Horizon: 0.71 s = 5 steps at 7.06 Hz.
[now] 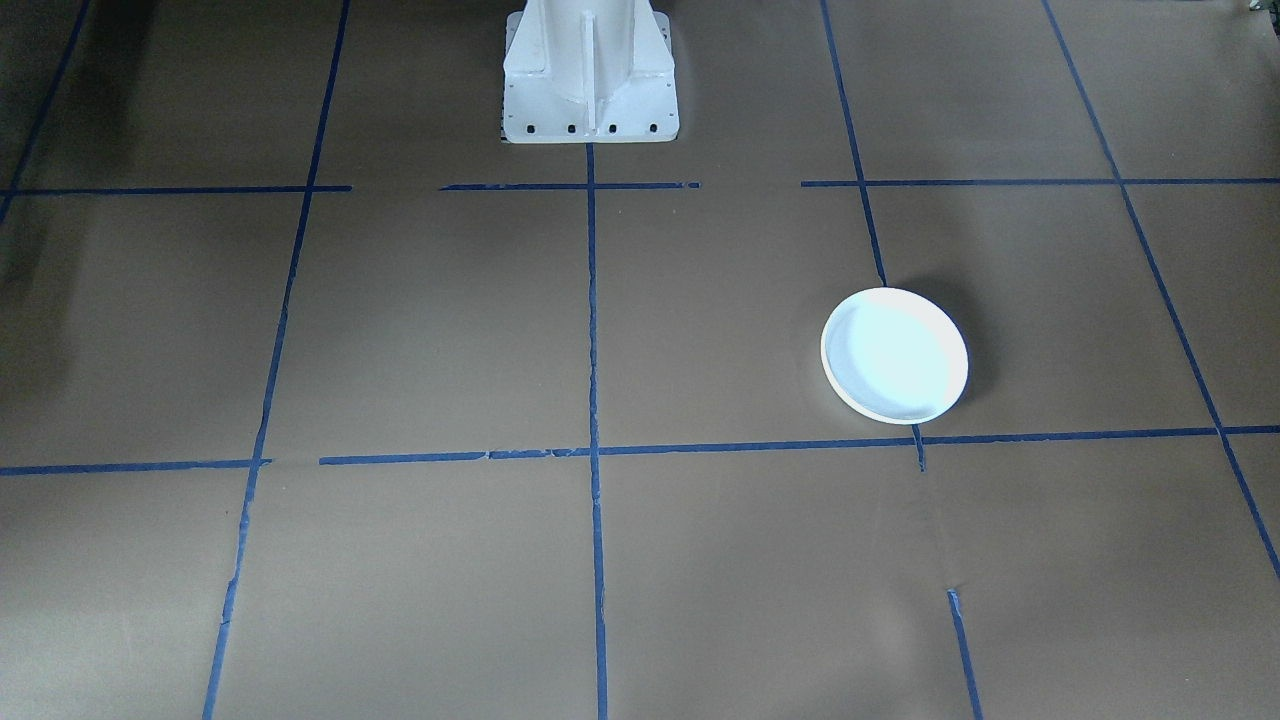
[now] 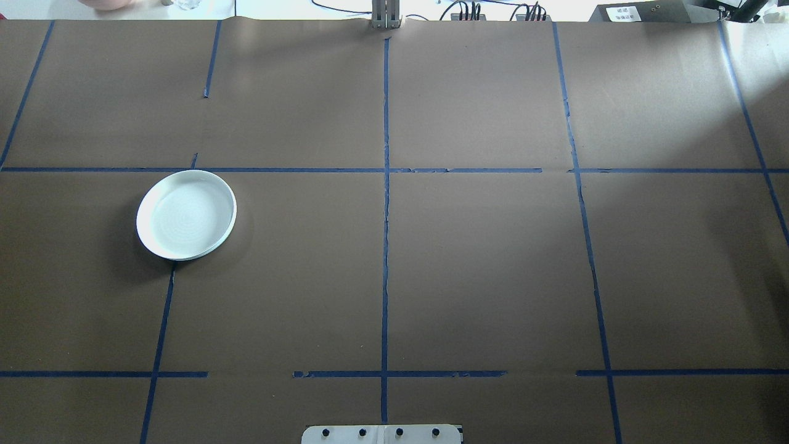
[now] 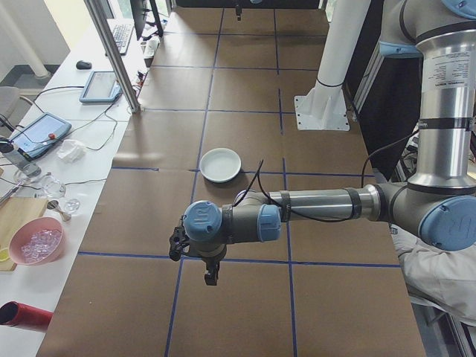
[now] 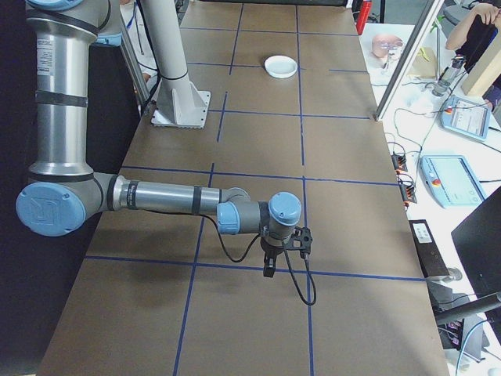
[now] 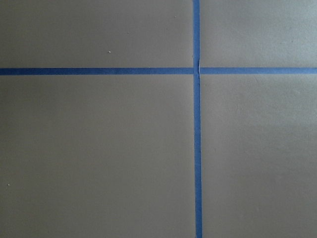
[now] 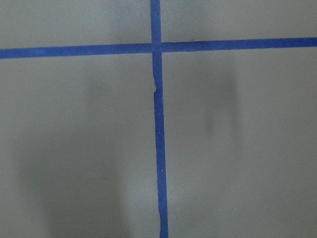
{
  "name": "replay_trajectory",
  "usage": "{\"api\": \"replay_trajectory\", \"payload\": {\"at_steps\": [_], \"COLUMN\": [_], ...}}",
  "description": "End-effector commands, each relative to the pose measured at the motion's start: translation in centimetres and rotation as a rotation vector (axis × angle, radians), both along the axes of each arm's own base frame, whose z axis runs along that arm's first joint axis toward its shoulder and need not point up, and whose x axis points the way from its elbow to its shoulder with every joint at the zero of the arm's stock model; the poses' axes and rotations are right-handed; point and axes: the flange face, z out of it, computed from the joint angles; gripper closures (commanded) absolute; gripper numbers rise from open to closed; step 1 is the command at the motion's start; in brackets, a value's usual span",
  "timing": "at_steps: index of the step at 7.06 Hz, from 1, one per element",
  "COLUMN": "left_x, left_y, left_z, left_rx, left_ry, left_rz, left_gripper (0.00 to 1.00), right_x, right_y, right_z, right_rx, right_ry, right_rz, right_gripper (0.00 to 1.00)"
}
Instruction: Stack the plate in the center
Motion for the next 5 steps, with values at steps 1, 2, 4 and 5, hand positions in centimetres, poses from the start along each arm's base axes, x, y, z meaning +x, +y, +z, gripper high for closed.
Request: {"api": "replay_trajectory", "payload": {"at_steps": [1,2,4,5], "left_x": [-0.21,-0.18,-0.15,-0.14], "left_y": [0.24,0.64,1.02,1.23], "left_z": [0.57,0.92,1.26,1.27], "left_rx": [-0.013,-0.02,-0.032,-0.058], "left_ry": [-0.012,-0.012,-0.011,-0.009], "left_rz": [-0.001,0.0,0.0,0.001], "left_gripper": [0.0,0.0,0.0,0.0], "right_x": [0.0,0.0,0.0,0.0], "right_y": [0.0,-0.01,0.0,-0.01], "right_z": [0.02,-0.05,-0.04,-0.05], "right_rx": [0.0,0.002,0.0,0.002], "right_ry": [0.0,0.0,0.0,0.0], "right_rz": [0.0,0.0,0.0,0.0], "right_gripper": [0.0,0.0,0.0,0.0]}}
